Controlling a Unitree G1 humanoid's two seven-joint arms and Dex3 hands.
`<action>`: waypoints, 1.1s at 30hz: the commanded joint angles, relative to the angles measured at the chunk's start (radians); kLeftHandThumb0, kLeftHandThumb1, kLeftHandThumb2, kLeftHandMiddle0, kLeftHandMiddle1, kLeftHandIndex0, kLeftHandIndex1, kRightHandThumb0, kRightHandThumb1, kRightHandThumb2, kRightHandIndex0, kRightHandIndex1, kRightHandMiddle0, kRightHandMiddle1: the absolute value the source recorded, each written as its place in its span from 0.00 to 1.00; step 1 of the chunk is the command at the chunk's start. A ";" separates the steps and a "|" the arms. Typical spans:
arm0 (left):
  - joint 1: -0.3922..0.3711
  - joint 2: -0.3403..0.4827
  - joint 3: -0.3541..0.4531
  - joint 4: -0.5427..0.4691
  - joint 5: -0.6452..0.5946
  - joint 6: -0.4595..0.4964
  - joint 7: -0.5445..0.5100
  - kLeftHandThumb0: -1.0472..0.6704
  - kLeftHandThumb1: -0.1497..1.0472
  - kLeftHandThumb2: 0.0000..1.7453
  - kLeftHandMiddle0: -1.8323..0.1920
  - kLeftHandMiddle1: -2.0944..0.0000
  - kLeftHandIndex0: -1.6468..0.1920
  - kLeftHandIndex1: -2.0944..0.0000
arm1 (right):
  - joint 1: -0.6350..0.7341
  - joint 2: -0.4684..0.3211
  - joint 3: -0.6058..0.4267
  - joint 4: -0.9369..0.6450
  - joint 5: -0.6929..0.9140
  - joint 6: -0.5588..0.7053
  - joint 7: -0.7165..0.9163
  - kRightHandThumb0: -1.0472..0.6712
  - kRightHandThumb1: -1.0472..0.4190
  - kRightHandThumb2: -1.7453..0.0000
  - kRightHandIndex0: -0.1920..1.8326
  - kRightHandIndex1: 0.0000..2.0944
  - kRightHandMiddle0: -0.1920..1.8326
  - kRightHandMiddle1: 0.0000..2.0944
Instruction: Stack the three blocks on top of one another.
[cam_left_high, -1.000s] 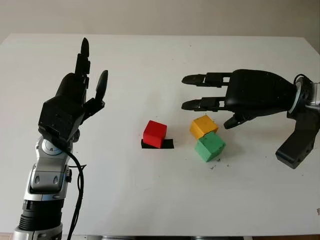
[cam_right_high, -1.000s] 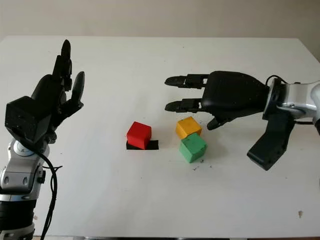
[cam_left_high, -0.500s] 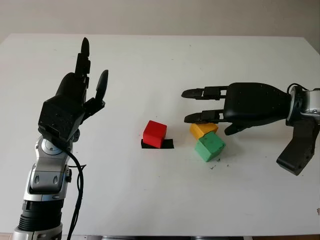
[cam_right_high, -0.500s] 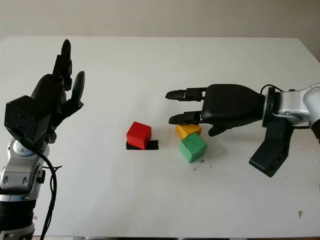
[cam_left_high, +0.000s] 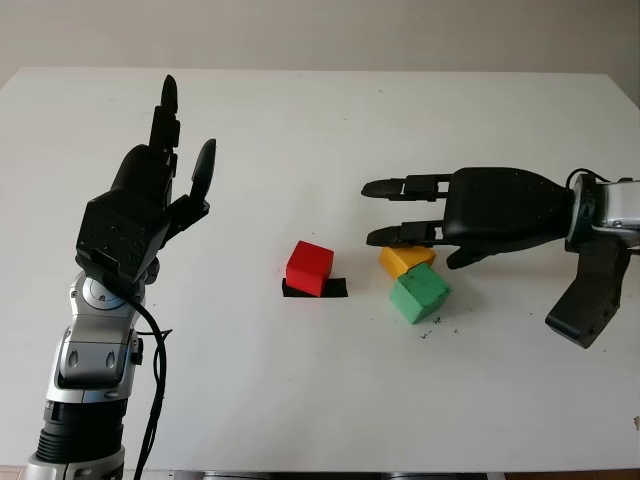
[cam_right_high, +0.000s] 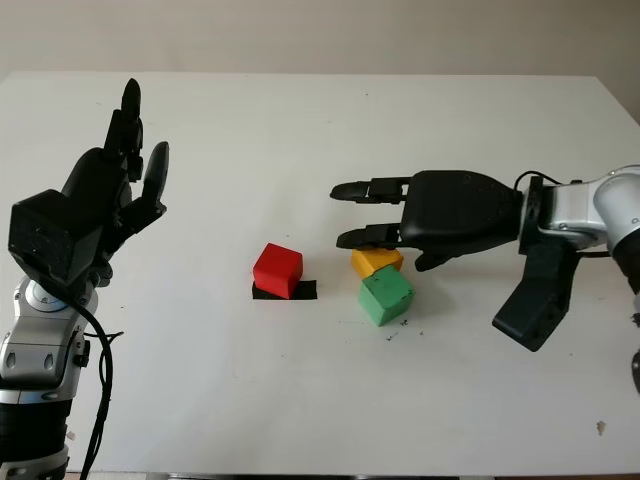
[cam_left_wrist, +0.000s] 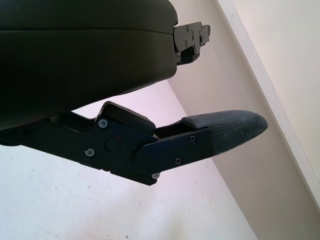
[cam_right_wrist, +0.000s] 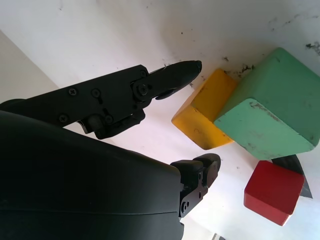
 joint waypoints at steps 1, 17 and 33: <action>0.003 0.006 -0.003 -0.024 0.002 0.004 0.003 0.13 1.00 0.40 1.00 1.00 1.00 1.00 | -0.027 0.010 0.015 0.006 -0.009 0.009 -0.022 0.38 0.07 0.97 0.09 0.02 0.22 0.10; 0.007 -0.002 -0.001 -0.038 0.001 0.033 0.009 0.13 1.00 0.40 1.00 1.00 1.00 1.00 | -0.070 0.066 0.119 0.071 -0.072 0.060 -0.187 0.38 0.06 0.97 0.12 0.03 0.30 0.16; 0.007 0.007 -0.003 -0.039 0.003 0.040 0.005 0.13 1.00 0.40 1.00 1.00 1.00 1.00 | -0.083 0.061 0.152 0.081 -0.079 0.084 -0.199 0.36 0.08 0.97 0.17 0.03 0.28 0.62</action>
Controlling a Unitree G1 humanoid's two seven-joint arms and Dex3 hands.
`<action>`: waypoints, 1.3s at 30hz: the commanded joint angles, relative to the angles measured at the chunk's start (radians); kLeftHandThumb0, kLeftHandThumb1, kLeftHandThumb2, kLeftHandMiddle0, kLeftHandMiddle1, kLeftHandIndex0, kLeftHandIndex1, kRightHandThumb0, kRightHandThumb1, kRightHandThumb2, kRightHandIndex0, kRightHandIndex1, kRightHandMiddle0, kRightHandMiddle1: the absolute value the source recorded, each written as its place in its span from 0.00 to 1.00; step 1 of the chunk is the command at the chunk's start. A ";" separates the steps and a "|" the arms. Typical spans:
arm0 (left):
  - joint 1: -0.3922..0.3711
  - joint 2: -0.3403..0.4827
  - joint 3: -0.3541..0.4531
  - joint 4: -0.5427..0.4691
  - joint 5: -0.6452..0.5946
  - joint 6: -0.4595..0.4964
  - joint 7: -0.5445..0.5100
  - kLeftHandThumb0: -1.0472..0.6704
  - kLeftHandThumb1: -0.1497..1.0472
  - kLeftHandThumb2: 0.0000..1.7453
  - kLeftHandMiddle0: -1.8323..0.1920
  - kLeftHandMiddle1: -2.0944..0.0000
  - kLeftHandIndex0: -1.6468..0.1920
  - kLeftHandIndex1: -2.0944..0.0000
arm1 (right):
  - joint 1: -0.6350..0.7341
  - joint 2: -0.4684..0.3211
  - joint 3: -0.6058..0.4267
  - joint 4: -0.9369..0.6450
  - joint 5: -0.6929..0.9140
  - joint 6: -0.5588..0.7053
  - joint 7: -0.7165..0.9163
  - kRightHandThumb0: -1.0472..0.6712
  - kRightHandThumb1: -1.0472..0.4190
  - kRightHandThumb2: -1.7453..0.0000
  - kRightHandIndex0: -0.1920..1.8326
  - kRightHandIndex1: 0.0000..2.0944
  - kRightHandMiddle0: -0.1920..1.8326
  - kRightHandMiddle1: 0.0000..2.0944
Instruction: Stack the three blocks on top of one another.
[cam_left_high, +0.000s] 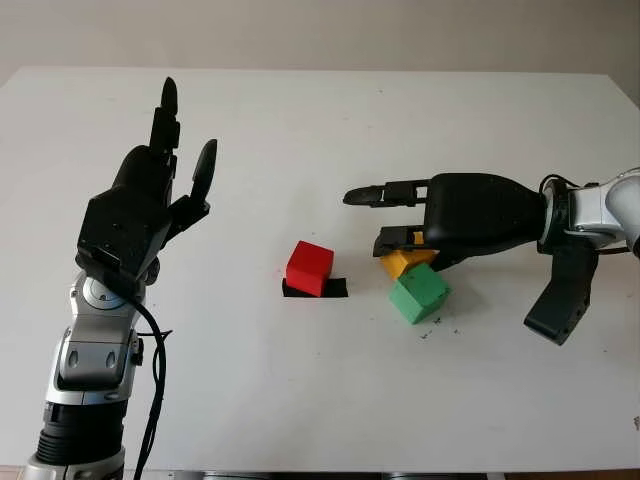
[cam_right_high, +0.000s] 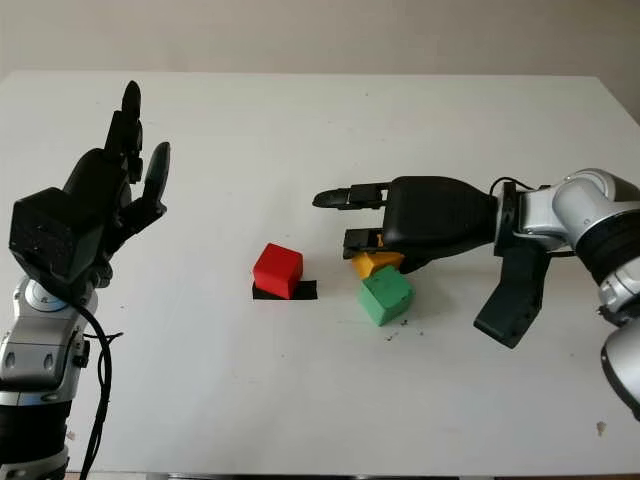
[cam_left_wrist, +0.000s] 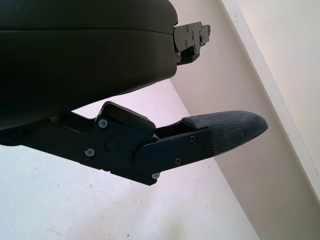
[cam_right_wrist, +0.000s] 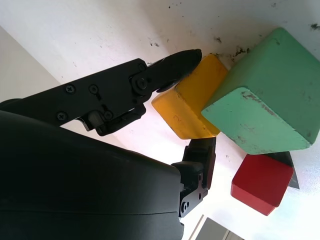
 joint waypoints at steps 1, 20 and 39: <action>0.005 0.007 0.001 -0.018 0.000 0.004 0.003 0.13 1.00 0.40 1.00 1.00 1.00 1.00 | -0.024 -0.012 0.008 0.007 -0.002 0.005 0.005 0.36 0.08 0.97 0.16 0.03 0.27 0.63; 0.009 0.004 -0.004 -0.032 -0.003 0.017 0.001 0.14 1.00 0.40 1.00 1.00 1.00 1.00 | 0.055 0.088 -0.280 0.207 0.641 -0.061 0.709 0.35 0.04 0.97 0.20 0.04 0.26 0.66; 0.008 0.001 -0.008 -0.037 -0.005 0.017 -0.001 0.15 1.00 0.40 1.00 1.00 1.00 1.00 | 0.094 0.163 -0.512 -0.118 1.017 0.312 1.412 0.38 0.03 0.97 0.19 0.03 0.24 0.68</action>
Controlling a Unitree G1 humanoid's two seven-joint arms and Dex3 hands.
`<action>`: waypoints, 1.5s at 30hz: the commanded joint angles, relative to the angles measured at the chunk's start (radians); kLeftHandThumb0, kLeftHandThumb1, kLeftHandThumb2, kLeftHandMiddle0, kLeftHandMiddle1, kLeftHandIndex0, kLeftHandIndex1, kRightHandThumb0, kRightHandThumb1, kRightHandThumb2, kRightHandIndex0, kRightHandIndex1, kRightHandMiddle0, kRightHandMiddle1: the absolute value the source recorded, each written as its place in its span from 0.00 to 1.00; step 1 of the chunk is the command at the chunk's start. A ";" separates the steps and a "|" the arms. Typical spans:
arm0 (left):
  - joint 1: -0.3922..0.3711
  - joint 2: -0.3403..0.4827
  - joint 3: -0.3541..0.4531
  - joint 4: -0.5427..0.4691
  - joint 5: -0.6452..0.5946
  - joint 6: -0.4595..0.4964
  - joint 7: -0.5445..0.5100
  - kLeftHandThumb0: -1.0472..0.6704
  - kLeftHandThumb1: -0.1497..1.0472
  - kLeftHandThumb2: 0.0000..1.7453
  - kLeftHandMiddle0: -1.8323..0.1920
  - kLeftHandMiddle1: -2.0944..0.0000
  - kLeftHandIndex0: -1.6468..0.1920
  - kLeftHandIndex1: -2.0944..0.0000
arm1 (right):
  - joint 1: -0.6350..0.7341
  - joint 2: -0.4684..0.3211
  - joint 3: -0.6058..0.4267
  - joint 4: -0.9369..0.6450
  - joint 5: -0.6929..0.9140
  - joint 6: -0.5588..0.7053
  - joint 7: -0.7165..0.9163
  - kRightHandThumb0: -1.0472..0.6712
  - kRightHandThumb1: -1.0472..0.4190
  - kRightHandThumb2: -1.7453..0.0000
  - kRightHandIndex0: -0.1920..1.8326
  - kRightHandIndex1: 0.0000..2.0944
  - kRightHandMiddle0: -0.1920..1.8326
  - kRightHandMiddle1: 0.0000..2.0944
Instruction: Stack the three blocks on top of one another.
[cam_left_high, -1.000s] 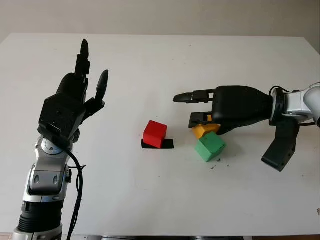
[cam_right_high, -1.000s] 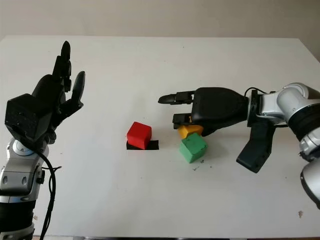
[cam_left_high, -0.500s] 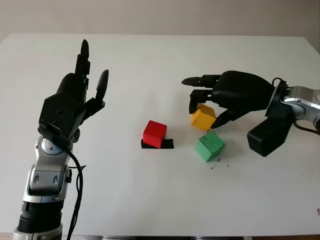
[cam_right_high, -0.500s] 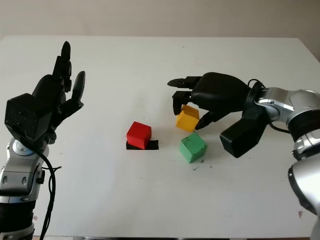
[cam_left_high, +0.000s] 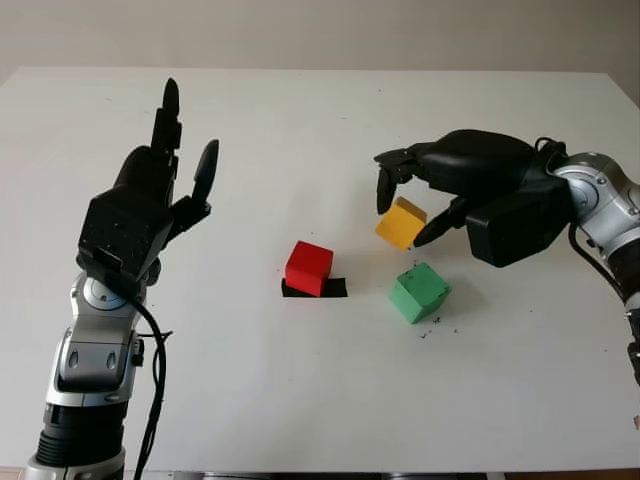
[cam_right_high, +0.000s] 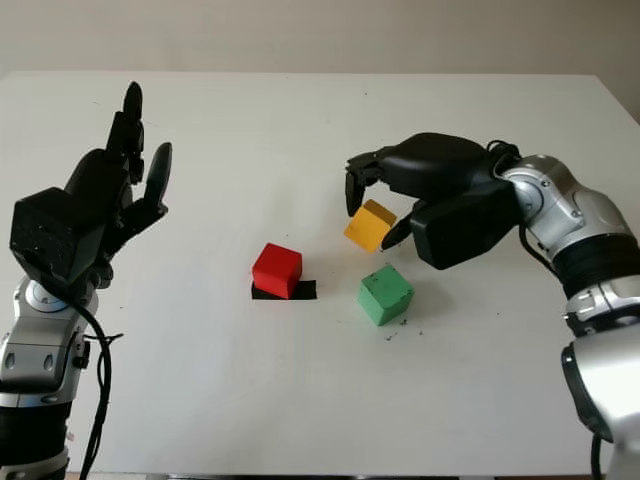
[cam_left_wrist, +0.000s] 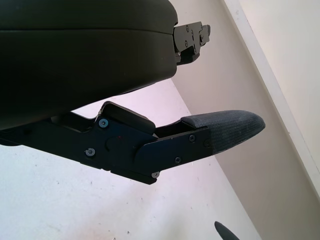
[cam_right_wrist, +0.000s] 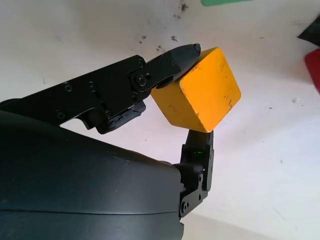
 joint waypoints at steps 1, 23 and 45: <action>0.003 0.000 -0.004 -0.017 -0.003 -0.003 0.001 0.15 1.00 0.40 1.00 1.00 1.00 1.00 | -0.041 0.015 -0.034 -0.046 0.032 0.018 0.032 0.39 0.04 0.97 0.20 0.03 0.25 0.67; 0.008 -0.008 -0.015 -0.036 0.009 0.012 0.019 0.15 1.00 0.40 1.00 1.00 1.00 1.00 | -0.066 0.136 -0.135 -0.212 0.242 0.247 0.290 0.36 0.05 0.97 0.21 0.03 0.26 0.68; 0.006 -0.008 -0.017 -0.026 0.016 0.002 0.028 0.13 1.00 0.42 1.00 1.00 1.00 1.00 | -0.015 0.267 -0.171 -0.185 0.415 0.669 0.476 0.28 0.05 0.97 0.18 0.02 0.27 0.72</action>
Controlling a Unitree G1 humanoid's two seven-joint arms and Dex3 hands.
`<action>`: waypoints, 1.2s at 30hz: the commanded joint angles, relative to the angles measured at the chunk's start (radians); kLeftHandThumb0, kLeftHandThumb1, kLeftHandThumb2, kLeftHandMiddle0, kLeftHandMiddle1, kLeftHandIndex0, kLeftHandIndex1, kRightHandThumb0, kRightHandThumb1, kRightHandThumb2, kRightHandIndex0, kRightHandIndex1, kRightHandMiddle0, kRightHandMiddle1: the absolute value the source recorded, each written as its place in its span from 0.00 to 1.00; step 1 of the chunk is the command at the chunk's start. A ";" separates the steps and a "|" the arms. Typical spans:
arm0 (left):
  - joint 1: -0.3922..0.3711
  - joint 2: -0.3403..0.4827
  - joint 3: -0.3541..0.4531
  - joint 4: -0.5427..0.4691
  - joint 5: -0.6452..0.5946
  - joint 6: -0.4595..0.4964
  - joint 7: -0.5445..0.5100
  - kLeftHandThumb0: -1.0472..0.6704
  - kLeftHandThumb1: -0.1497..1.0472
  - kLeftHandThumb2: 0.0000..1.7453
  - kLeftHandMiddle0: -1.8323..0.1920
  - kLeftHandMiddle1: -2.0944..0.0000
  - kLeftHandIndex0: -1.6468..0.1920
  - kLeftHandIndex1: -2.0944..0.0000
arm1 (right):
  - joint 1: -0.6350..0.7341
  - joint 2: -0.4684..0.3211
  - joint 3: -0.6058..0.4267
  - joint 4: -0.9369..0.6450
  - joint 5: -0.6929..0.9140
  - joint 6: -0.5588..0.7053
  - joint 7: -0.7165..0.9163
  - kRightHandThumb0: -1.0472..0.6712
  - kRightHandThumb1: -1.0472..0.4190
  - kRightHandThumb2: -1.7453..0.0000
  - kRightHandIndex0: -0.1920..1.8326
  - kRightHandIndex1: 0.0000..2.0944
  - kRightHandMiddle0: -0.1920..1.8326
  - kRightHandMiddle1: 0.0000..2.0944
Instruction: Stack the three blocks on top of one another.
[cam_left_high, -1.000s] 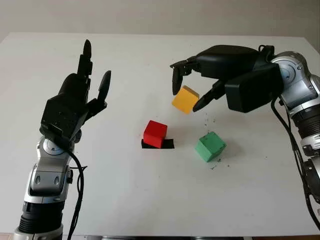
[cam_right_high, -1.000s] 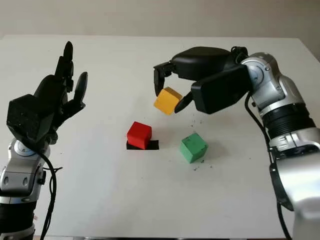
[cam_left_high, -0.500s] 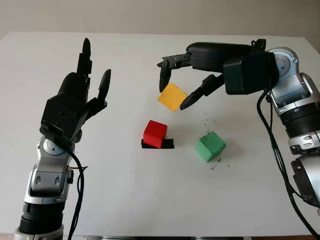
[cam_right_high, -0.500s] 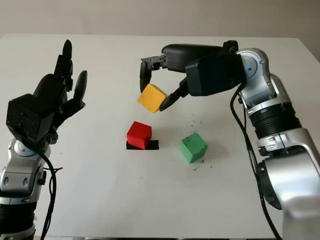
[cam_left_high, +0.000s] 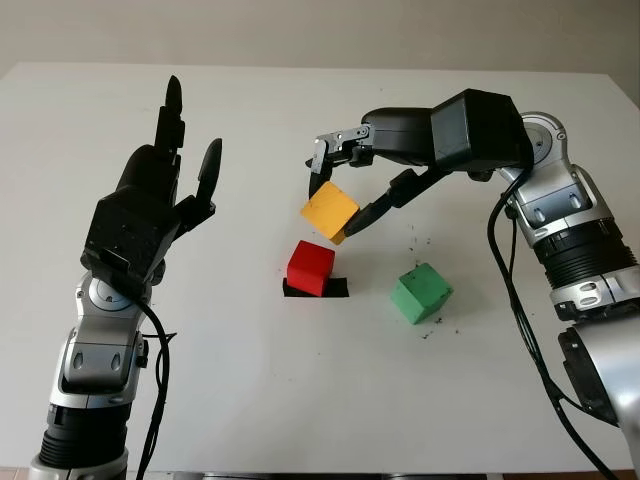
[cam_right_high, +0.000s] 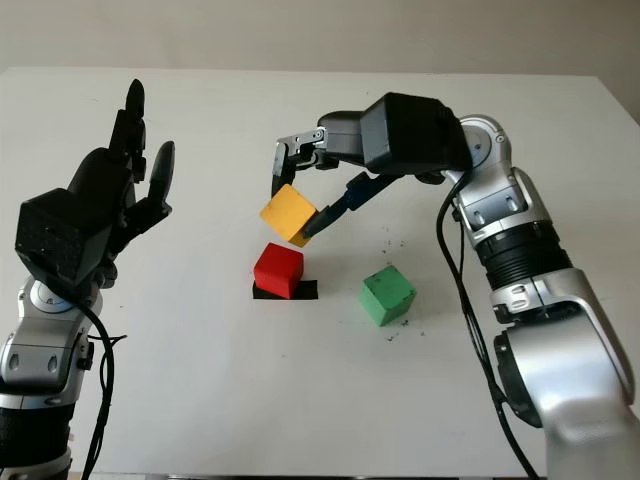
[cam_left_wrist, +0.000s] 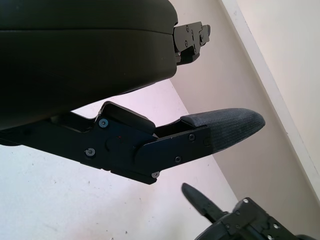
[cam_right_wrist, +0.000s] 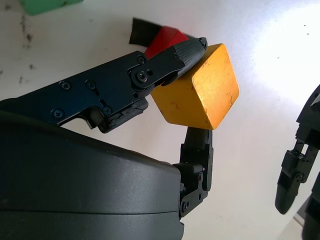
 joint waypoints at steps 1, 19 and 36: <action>0.003 -0.002 0.003 -0.005 0.000 -0.003 0.006 0.13 1.00 0.42 1.00 1.00 1.00 1.00 | 0.000 0.007 -0.013 -0.004 0.013 0.051 0.013 0.28 0.05 0.97 0.18 0.02 0.27 0.73; 0.005 0.000 0.000 -0.007 0.007 -0.001 0.007 0.13 1.00 0.42 1.00 1.00 1.00 1.00 | -0.017 0.091 -0.048 0.144 0.043 0.101 0.025 0.28 0.08 0.97 0.17 0.02 0.32 0.68; 0.013 -0.003 0.000 -0.017 0.011 0.009 0.010 0.13 1.00 0.42 1.00 1.00 1.00 1.00 | 0.001 0.123 -0.049 0.179 0.038 0.086 0.013 0.30 0.07 0.97 0.16 0.02 0.29 0.70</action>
